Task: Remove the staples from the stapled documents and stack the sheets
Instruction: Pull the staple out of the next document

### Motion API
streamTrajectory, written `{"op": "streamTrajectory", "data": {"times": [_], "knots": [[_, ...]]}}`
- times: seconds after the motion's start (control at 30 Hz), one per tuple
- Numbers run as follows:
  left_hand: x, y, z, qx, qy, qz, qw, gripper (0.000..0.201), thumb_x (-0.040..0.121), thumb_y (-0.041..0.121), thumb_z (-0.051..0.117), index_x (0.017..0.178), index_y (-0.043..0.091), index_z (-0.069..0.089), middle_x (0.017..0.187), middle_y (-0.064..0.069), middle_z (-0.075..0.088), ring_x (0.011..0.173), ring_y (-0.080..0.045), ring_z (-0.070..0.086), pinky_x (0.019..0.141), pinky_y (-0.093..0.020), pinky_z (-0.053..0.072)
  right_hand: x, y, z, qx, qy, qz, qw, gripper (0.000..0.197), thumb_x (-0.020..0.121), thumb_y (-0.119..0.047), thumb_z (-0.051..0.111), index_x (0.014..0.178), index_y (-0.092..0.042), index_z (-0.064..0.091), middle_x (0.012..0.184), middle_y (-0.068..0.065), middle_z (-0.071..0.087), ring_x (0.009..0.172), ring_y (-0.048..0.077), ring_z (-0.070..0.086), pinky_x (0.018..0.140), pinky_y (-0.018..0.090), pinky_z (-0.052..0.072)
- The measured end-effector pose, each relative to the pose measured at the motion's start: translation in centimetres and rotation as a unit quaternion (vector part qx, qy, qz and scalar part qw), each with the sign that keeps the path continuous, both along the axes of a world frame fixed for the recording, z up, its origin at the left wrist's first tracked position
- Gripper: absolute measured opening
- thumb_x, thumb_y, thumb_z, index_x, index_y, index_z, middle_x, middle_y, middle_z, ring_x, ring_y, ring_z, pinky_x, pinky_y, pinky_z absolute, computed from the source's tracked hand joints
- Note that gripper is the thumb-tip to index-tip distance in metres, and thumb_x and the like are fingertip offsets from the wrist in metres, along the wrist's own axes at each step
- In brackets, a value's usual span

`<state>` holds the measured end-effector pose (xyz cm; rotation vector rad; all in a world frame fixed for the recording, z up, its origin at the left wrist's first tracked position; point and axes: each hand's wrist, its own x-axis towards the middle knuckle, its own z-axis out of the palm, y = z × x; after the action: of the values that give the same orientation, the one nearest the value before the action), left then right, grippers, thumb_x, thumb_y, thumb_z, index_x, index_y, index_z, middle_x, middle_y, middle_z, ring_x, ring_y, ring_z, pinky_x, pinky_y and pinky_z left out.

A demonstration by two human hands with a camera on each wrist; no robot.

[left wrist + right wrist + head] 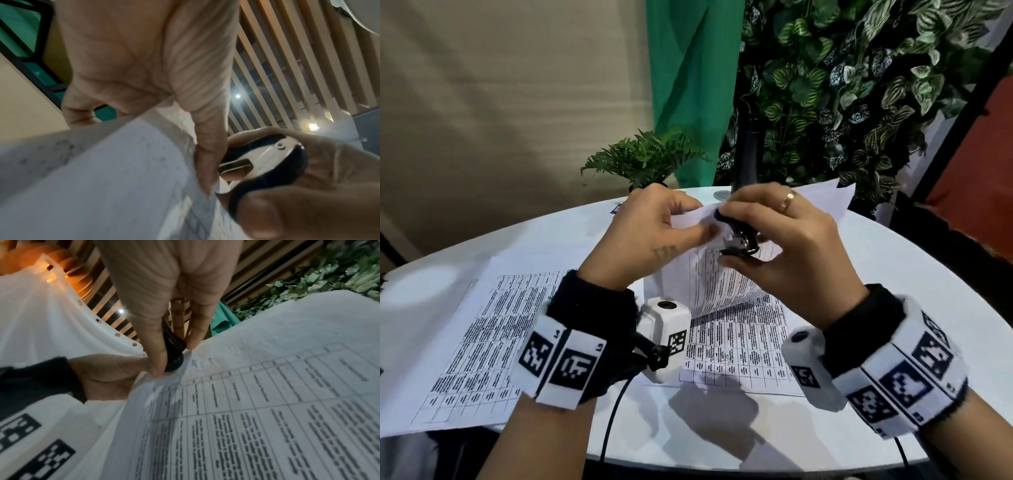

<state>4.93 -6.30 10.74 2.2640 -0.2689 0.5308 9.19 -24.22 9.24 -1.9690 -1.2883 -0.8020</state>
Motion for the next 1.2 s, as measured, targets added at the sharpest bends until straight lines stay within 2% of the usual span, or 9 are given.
{"op": "streamTrajectory", "data": {"times": [0.1, 0.17, 0.3, 0.4, 0.57, 0.77, 1.0, 1.1, 1.2], "knots": [[0.0, 0.0, 0.0, -0.023, 0.011, -0.017, 1.000, 0.052, 0.070, 0.051, 0.062, 0.073, -0.001, 0.067, 0.071, -0.029, 0.053, 0.061, -0.017, 0.042, 0.053, -0.037, 0.034, 0.3, 0.3, -0.2, -0.002, -0.055, 0.001, 0.999, 0.041, 0.062, -0.008, 0.080, 0.100, 0.000, 0.069, 0.102, 0.014, 0.067, 0.089, 0.035, 0.064, 0.067, 0.045, 0.055], [0.1, -0.1, 0.0, -0.047, 0.024, -0.020, 0.998, 0.043, 0.071, 0.043, 0.066, 0.072, 0.001, 0.068, 0.070, -0.028, 0.053, 0.062, -0.016, 0.044, 0.056, -0.031, 0.032, 0.4, 0.4, -0.2, -0.005, -0.069, 0.002, 0.998, 0.041, 0.061, -0.008, 0.081, 0.100, 0.000, 0.070, 0.102, 0.014, 0.068, 0.088, 0.035, 0.064, 0.065, 0.044, 0.055], [0.0, -0.2, 0.1, -0.076, 0.044, -0.015, 0.996, 0.022, 0.071, 0.035, 0.066, 0.062, 0.015, 0.067, 0.061, -0.004, 0.052, 0.061, -0.012, 0.046, 0.056, -0.026, 0.031, 0.5, 0.5, 0.0, -0.008, -0.081, 0.004, 0.997, 0.037, 0.063, -0.009, 0.081, 0.098, 0.000, 0.070, 0.100, 0.013, 0.068, 0.086, 0.035, 0.064, 0.065, 0.042, 0.055], [-0.1, -0.3, 0.2, -0.077, 0.044, -0.016, 0.996, 0.016, 0.071, 0.036, 0.066, 0.061, 0.024, 0.065, 0.061, 0.000, 0.053, 0.061, -0.008, 0.047, 0.055, -0.025, 0.033, 0.4, 0.6, 0.1, -0.010, -0.084, 0.004, 0.996, 0.035, 0.064, -0.010, 0.081, 0.096, 0.000, 0.070, 0.098, 0.013, 0.068, 0.083, 0.034, 0.064, 0.063, 0.041, 0.054], [-0.2, 0.1, -0.2, -0.087, 0.053, -0.046, 0.994, 0.043, 0.071, 0.045, 0.068, 0.074, 0.002, 0.068, 0.067, -0.017, 0.054, 0.063, -0.015, 0.045, 0.058, -0.028, 0.032, 0.3, 0.8, 0.3, -0.012, -0.088, -0.004, 0.996, 0.026, 0.068, -0.009, 0.078, 0.092, -0.001, 0.070, 0.094, 0.012, 0.068, 0.079, 0.034, 0.062, 0.058, 0.040, 0.053], [-0.3, 0.3, 0.0, -0.108, 0.077, -0.061, 0.989, 0.034, 0.076, 0.037, 0.066, 0.074, 0.003, 0.069, 0.067, -0.006, 0.054, 0.065, -0.015, 0.045, 0.060, -0.028, 0.031, 0.3, 1.1, 0.3, 0.002, -0.100, -0.010, 0.995, 0.015, 0.072, -0.006, 0.076, 0.083, 0.000, 0.069, 0.083, 0.012, 0.066, 0.072, 0.033, 0.060, 0.052, 0.038, 0.050], [-0.2, 0.2, -0.2, -0.153, 0.078, -0.071, 0.983, 0.028, 0.074, 0.029, 0.075, 0.082, 0.002, 0.072, 0.073, -0.004, 0.065, 0.070, -0.009, 0.056, 0.065, -0.024, 0.043, 0.3, 0.9, -0.2, 0.050, 0.007, 0.010, 0.999, 0.023, 0.072, -0.017, 0.075, 0.090, -0.003, 0.070, 0.090, 0.007, 0.066, 0.078, 0.027, 0.063, 0.057, 0.041, 0.054], [-0.1, 0.3, -0.4, -0.172, 0.077, -0.059, 0.980, 0.029, 0.074, 0.027, 0.073, 0.086, 0.000, 0.072, 0.080, -0.018, 0.068, 0.073, -0.016, 0.060, 0.069, -0.030, 0.045, -0.1, 0.5, 0.0, 0.079, 0.078, 0.032, 0.993, 0.033, 0.070, -0.020, 0.079, 0.097, -0.005, 0.069, 0.095, 0.003, 0.064, 0.083, 0.015, 0.062, 0.064, 0.026, 0.056], [-0.5, 0.4, -0.3, -0.177, 0.085, -0.049, 0.979, 0.029, 0.074, 0.026, 0.076, 0.087, 0.000, 0.072, 0.087, -0.020, 0.070, 0.076, -0.026, 0.065, 0.073, -0.044, 0.052, -0.4, -0.1, 0.2, 0.124, 0.175, 0.054, 0.975, 0.038, 0.070, -0.023, 0.080, 0.101, -0.009, 0.064, 0.099, 0.001, 0.060, 0.087, 0.005, 0.060, 0.065, 0.014, 0.053]]}}
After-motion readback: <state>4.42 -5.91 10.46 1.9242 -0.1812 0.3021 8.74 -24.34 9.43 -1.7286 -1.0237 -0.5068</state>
